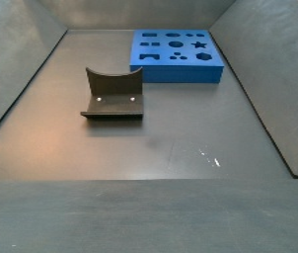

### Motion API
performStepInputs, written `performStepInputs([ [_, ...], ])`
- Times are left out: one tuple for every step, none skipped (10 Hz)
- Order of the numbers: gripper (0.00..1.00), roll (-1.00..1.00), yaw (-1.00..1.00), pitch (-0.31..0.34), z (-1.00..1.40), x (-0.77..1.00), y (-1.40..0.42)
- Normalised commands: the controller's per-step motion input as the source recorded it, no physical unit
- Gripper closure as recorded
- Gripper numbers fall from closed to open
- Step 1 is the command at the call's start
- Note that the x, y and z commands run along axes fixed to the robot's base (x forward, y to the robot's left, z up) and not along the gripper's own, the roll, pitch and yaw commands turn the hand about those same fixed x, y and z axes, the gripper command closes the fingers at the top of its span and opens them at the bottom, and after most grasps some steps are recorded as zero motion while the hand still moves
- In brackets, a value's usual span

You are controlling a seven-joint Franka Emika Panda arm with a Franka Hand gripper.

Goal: Insert the oval object.

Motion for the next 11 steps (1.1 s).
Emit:
performStepInputs([
  [1.00, -0.17, -0.91, -0.074, -0.55, -0.12, 0.00],
  [1.00, -0.14, -0.91, -0.073, -0.55, -0.11, -0.02],
  [1.00, -0.13, -0.92, -0.101, -0.60, -0.14, -0.01],
  [1.00, -0.11, -0.87, -0.107, -0.57, -0.19, -0.05],
  [1.00, -0.02, -0.81, -0.073, -0.35, -0.25, -0.11],
  [1.00, 0.04, -0.91, 0.000, 0.00, -0.11, -0.10],
  [1.00, 0.06, -1.00, 0.000, 0.00, 0.00, -0.11],
  [1.00, 0.06, -1.00, 0.000, 0.00, 0.00, -0.09],
  [1.00, 0.07, -1.00, 0.000, 0.00, 0.00, -0.07],
  [1.00, 0.05, -1.00, 0.000, -0.02, 0.00, -0.06],
  [1.00, 0.00, -1.00, 0.000, -0.19, 0.00, -0.04],
])
